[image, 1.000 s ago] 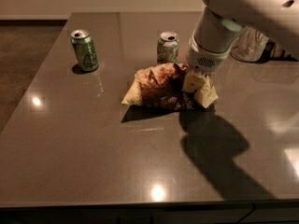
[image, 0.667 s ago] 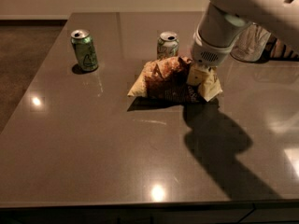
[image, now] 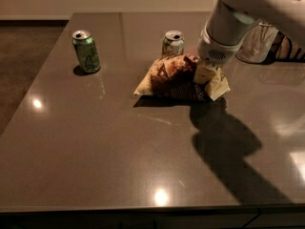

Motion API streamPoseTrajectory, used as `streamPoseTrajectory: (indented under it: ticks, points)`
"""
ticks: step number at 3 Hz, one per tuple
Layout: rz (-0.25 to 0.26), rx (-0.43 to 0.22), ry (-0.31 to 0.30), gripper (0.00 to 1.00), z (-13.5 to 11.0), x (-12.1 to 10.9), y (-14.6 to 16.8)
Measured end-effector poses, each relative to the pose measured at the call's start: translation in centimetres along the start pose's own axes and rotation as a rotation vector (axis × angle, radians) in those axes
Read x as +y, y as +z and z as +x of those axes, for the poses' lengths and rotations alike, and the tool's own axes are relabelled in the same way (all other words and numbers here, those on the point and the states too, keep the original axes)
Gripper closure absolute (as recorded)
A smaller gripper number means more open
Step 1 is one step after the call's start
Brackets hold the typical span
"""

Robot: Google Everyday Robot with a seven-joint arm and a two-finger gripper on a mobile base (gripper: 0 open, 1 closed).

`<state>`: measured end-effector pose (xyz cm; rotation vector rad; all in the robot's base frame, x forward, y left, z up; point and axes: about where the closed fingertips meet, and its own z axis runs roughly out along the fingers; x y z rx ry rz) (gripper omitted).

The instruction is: Move brown chip bag near 7up can

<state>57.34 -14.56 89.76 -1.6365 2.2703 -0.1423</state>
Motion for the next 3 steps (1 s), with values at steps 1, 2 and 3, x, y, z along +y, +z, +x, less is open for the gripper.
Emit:
streamPoseTrajectory:
  ticks: [1, 2, 3]
  points:
    - [0.001, 0.0, -0.001, 0.12, 0.0, 0.04, -0.04]
    - [0.002, 0.0, -0.001, 0.0, -0.01, 0.09, -0.08]
    - [0.002, 0.0, -0.001, 0.0, -0.01, 0.09, -0.08]
